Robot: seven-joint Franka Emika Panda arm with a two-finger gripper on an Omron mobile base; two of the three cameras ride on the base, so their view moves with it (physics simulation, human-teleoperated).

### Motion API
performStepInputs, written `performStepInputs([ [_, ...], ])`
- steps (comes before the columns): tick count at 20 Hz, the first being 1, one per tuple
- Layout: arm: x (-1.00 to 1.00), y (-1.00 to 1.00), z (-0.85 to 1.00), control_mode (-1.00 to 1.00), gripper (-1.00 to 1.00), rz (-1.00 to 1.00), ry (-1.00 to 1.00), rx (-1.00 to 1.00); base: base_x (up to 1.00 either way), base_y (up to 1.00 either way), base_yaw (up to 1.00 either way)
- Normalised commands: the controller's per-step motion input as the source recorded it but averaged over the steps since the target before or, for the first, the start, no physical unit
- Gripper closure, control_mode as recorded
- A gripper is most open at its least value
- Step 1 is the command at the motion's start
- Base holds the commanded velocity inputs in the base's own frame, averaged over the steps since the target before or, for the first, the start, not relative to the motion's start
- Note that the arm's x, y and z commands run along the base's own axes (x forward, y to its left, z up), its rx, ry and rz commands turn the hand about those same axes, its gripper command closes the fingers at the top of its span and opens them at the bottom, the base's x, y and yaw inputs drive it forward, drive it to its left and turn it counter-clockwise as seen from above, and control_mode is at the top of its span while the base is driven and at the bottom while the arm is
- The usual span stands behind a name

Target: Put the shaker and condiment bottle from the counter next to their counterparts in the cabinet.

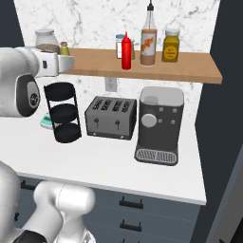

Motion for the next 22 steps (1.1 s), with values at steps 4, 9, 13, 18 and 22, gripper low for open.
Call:
performStepInputs([
  [4, 0.04, 0.00, 0.00, -1.00, 1.00, 0.25, -0.05, -0.03, 0.00, 0.00, 0.00],
  [9, 0.06, 0.08, 0.00, -1.00, 1.00, 0.26, 0.00, -0.04, 0.00, 0.00, 0.00],
  [13, 0.11, 0.29, 0.00, -1.00, 1.00, 0.12, 0.02, -0.08, 0.00, 0.00, 0.00],
  [18, 0.39, 0.01, 0.02, -1.00, 1.00, 0.14, 0.00, -0.03, 0.00, 0.00, 0.00],
  [22, 0.47, -0.02, 0.01, -1.00, 1.00, 0.14, 0.00, 0.00, 0.00, 0.00, 0.00],
])
